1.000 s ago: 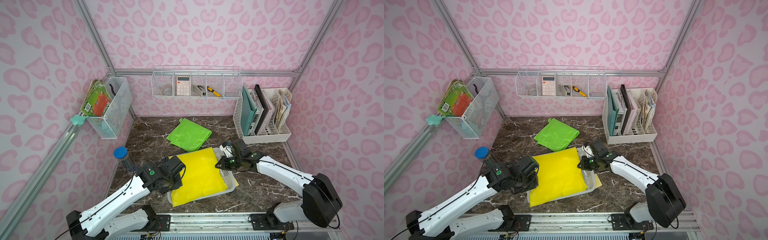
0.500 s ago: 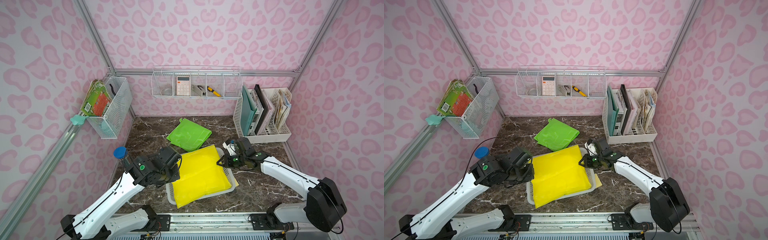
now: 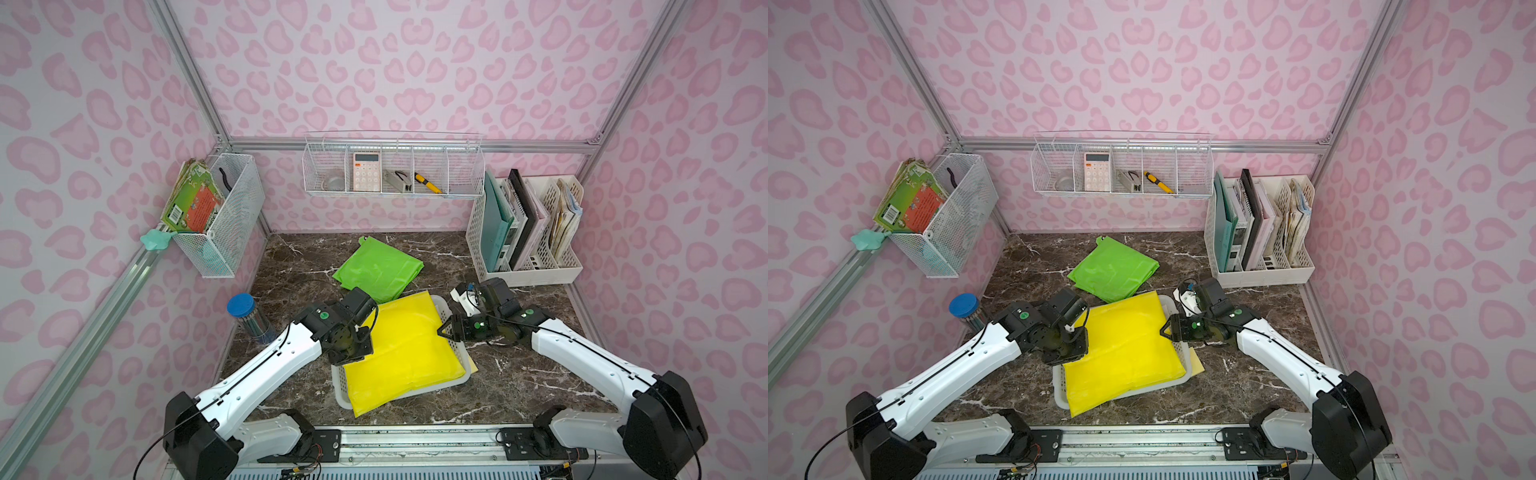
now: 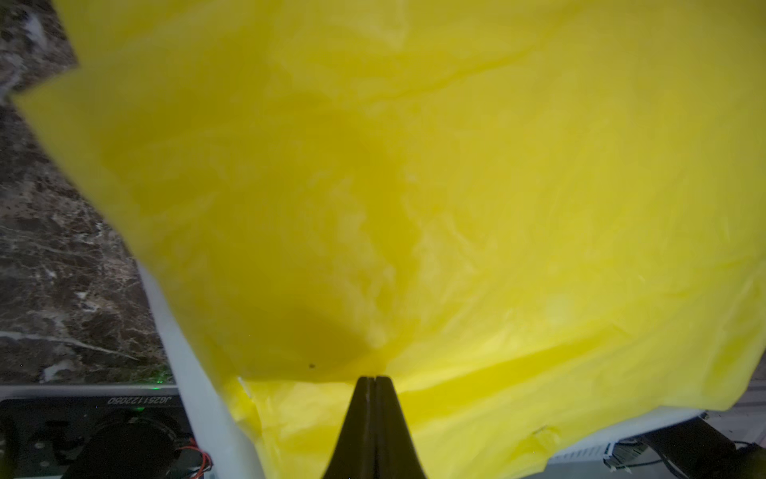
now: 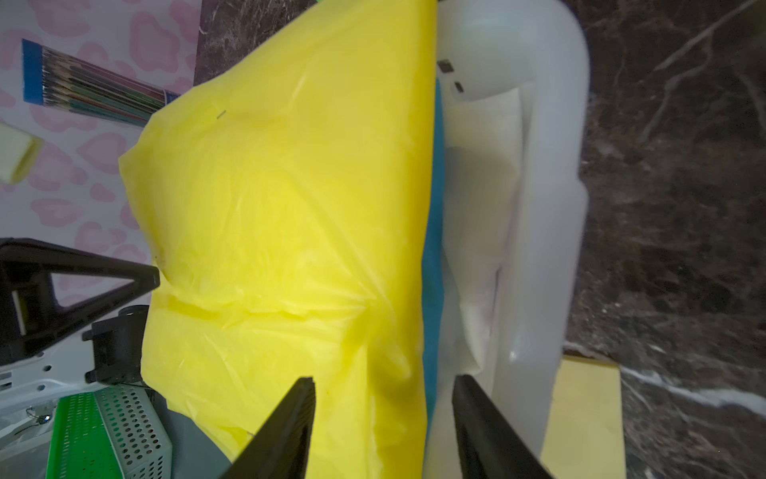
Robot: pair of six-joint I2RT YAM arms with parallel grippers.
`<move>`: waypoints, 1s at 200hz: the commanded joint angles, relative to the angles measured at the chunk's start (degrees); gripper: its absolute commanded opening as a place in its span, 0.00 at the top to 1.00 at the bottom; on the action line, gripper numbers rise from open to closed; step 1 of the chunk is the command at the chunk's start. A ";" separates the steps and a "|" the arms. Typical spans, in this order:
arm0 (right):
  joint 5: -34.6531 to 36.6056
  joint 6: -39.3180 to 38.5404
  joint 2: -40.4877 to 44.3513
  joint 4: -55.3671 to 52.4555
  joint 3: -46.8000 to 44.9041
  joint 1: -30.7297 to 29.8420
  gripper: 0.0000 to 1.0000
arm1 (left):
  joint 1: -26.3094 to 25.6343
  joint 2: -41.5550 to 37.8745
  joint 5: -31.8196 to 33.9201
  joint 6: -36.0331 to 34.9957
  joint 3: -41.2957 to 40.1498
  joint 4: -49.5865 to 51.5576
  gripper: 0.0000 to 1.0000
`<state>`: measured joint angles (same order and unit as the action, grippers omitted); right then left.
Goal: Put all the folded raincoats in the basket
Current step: Place the raincoat in the basket.
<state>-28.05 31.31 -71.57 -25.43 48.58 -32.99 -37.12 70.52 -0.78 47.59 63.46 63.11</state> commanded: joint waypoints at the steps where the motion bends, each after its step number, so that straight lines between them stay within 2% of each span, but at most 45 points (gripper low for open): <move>1: -0.05 1.40 3.09 -0.24 -0.85 -0.91 0.48 | 1.82 1.83 2.91 -4.06 2.40 0.23 1.00; 62: 2.24 6.44 8.11 1.95 -1.87 -7.79 0.54 | 11.44 10.54 -1.50 -10.09 4.71 -3.17 1.00; 145: 5.50 11.22 6.64 6.10 -3.01 -17.47 0.57 | 16.32 20.23 -4.49 -14.58 15.33 -2.44 1.00; 170: 5.88 11.80 6.20 7.09 -4.40 -18.42 0.58 | 16.65 17.37 -7.66 -14.75 16.52 -1.83 1.00; 200: 6.06 11.77 5.58 8.16 -3.81 -18.45 0.58 | 16.47 7.80 -19.38 -12.47 10.57 -3.80 1.00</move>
<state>-23.05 42.46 -65.63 -19.35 44.16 -51.31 -20.60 83.77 -10.22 34.15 77.71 59.37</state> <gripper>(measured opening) 0.417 0.065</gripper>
